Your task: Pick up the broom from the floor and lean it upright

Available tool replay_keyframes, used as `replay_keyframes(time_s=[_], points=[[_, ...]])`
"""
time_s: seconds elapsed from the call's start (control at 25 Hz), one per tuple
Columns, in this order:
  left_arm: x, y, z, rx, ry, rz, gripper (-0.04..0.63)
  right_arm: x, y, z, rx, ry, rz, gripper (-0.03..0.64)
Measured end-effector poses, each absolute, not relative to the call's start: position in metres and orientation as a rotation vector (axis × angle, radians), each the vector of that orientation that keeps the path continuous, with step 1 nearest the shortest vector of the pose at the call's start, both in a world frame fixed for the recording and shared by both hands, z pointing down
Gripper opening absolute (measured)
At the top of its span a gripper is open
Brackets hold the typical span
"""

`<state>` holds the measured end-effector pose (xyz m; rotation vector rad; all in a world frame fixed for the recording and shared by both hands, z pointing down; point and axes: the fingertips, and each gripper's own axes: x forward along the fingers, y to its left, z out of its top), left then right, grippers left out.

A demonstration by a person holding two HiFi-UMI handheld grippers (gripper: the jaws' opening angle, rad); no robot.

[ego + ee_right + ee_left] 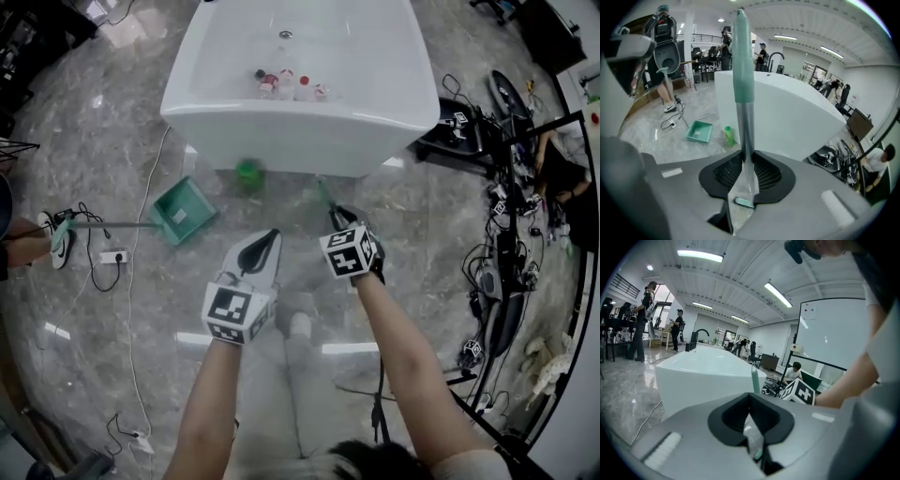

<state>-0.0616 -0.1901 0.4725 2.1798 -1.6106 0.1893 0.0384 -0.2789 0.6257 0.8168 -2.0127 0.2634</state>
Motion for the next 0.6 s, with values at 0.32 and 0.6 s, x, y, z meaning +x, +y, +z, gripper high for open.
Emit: replay_keyframes(time_s=[0.32, 0.6], points=[[-0.062, -0.232, 0.476, 2.232, -1.534, 0.196, -0.002, 0.036, -0.336, 0.614, 1.017, -1.952, 0.449, 0.084], [-0.086, -0.276, 0.478, 2.261, -1.481, 0.221, -0.002, 0.033, -0.38, 0.615, 1.166, -1.84, 0.591, 0.087]])
